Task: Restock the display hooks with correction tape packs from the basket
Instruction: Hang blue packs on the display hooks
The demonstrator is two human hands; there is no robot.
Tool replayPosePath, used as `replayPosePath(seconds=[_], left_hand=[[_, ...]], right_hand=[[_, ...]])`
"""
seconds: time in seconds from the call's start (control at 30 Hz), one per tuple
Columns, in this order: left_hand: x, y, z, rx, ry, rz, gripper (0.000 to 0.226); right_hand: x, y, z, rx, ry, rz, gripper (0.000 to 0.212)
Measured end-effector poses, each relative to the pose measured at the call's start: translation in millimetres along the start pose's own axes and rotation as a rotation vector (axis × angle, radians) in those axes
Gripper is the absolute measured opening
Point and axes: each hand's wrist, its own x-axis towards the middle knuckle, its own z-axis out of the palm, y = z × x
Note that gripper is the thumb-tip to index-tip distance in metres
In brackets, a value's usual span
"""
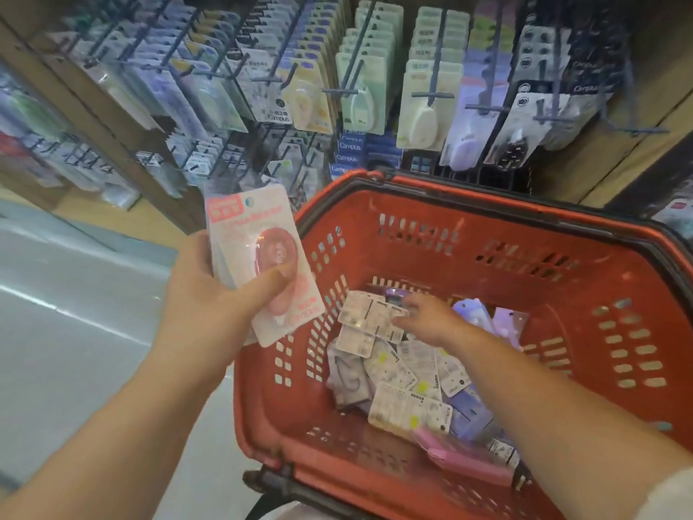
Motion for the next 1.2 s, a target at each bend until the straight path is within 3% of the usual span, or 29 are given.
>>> replayPosePath(seconds=[0.13,0.3,0.5,0.63,0.83,0.97,1.1,1.2], left_hand=[[-0.9,0.9,-0.3,0.014,-0.011,-0.044,0.077],[-1.4,5.4,1.4,0.026,-0.029,-0.061,0.062],[-1.5,5.5,1.3,0.022,-0.043,-0.062,0.067],[1.2,-1.8,2.4,0.063,-0.038,-0.039,0.072],[-0.5,-11.7,17.4,0.043,-0.096,-0.016,0.075],[-8.4,-14.5,40.9,0.05,-0.219,-0.041,0.06],[-16.5,-19.7,63.5,0.004,-0.36,-0.123,0.072],[-24.3,-21.1,72.2,-0.086,-0.491,-0.16,0.077]], right_hand=[[41.3,8.4,34.6,-0.425,-0.034,-0.134,0.085],[47.2,14.2,54.9,-0.678,0.069,-0.177,0.073],[39.8,17.4,33.9,-0.458,0.2,-0.23,0.014],[12.8,11.8,-4.9,-0.265,0.282,-0.222,0.008],[-52.3,-14.7,-64.5,0.165,0.306,-0.361,0.02],[-103.4,-36.7,-90.6,0.392,0.208,-0.523,0.019],[-131.0,-50.4,-92.7,0.587,0.136,-0.592,0.019],[-133.2,-52.8,-87.9,0.585,0.2,-0.57,0.026]])
